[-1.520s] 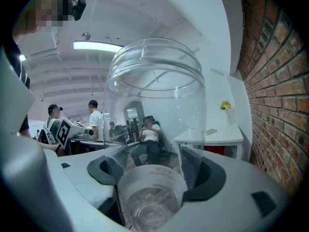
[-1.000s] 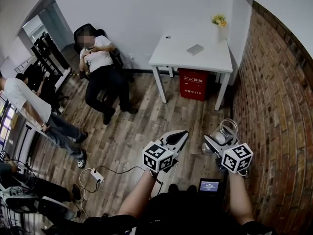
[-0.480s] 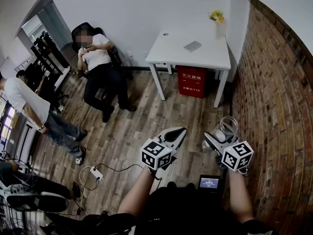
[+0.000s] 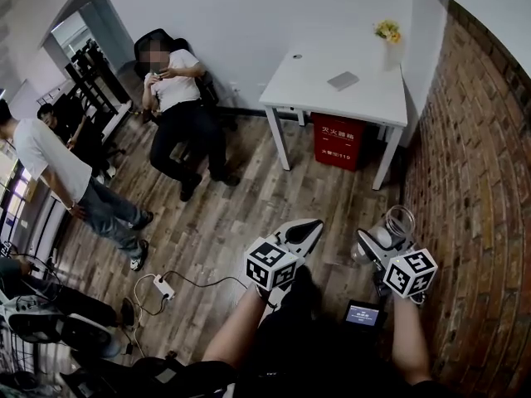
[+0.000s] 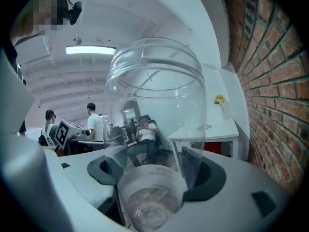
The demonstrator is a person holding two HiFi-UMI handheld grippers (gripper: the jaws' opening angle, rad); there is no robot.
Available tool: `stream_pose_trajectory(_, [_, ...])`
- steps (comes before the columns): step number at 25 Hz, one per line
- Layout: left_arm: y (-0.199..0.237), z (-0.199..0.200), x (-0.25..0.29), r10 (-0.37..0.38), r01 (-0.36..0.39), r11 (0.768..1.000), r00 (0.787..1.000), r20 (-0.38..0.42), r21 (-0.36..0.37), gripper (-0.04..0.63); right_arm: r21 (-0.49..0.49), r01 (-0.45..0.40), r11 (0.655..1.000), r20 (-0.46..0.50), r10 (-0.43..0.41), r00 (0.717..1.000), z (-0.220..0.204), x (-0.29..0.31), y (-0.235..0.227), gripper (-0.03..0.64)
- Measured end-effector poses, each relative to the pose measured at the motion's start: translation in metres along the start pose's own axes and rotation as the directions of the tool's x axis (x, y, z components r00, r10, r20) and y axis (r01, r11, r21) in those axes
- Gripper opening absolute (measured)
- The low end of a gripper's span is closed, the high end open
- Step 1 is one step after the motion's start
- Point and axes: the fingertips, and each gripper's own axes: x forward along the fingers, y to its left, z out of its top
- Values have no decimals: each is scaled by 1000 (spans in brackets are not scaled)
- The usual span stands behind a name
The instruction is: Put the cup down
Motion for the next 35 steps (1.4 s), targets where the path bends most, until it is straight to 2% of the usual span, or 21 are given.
stream_pose_trajectory(5, [37, 10, 34, -21, 21, 1000, 1000, 16, -7, 9, -7, 25, 1000, -4, -25, 1000, 9, 35, -30, 364])
stream_pose_trajectory(14, [153, 54, 114, -58, 58, 998, 998, 7, -30, 9, 3, 81, 997, -8, -81, 997, 55, 143, -108, 364])
stream_pose_trajectory(21, [244, 84, 161, -81, 81, 996, 997, -2, -41, 9, 11, 112, 994, -18, -111, 994, 81, 228, -151, 364])
stream_pose_trajectory(35, [327, 95, 232, -91, 89, 994, 995, -34, -65, 9, 33, 129, 991, -54, -127, 990, 97, 310, -221, 364])
